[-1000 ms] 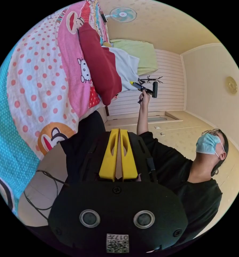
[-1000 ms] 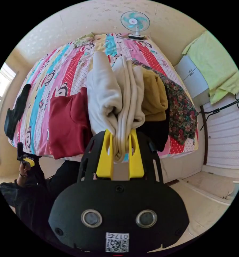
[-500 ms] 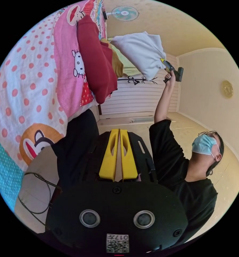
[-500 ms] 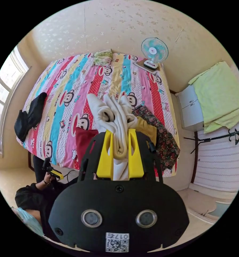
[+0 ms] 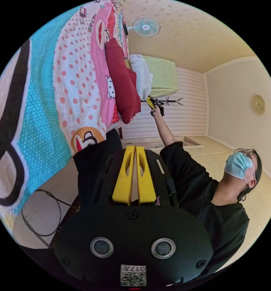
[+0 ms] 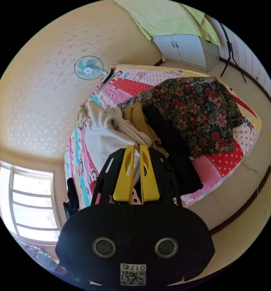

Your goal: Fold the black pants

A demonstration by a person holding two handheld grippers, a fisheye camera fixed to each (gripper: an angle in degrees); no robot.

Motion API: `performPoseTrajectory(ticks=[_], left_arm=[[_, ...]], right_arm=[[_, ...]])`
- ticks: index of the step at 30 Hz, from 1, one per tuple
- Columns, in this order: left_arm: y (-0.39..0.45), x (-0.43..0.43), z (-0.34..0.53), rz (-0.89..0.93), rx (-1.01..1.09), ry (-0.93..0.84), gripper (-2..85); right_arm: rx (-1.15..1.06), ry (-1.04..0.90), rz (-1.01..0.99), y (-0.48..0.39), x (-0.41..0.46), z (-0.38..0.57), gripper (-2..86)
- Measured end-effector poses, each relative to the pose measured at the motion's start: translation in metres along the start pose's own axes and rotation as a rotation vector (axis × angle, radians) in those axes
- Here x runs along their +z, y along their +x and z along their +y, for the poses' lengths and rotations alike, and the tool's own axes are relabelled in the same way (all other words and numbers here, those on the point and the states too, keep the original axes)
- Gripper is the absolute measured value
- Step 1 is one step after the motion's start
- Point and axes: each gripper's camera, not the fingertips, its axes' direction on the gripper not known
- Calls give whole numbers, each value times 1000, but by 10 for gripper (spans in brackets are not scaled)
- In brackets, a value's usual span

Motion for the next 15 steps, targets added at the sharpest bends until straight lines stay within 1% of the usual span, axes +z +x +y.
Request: performPoseTrajectory(ticks=[2, 4, 6, 7, 8, 10, 11, 12, 14, 15], left_arm=[[3, -5, 4, -22, 4, 32, -8], [11, -7, 4, -44, 28, 56, -5], [28, -3, -5, -96, 78, 85, 8], [32, -1, -9, -105, 90, 92, 28], [40, 6, -21, -114, 106, 95, 69], [51, 23, -45, -98, 109, 57, 121], [61, 36, -63, -81, 127, 31, 139], [71, 48, -79, -103, 157, 26, 146], [78, 66, -104, -195, 172, 23, 137], [75, 75, -119, -233, 158, 0, 125]], right_arm=[[-84, 81, 3, -9, -12, 13, 44], [-293, 187, 51, -40, -25, 42, 56], [-407, 187, 123, -61, -21, 62, 90], [-435, 140, 108, -69, -12, 74, 138], [-431, 95, 66, -70, -5, 80, 162], [-463, -116, -196, -71, 29, 106, 218], [-459, -146, -226, -69, 38, 114, 221], [-442, -191, -231, -61, 57, 128, 224], [-408, -238, -147, -41, 86, 147, 230], [-352, -256, -73, -20, 104, 161, 242]])
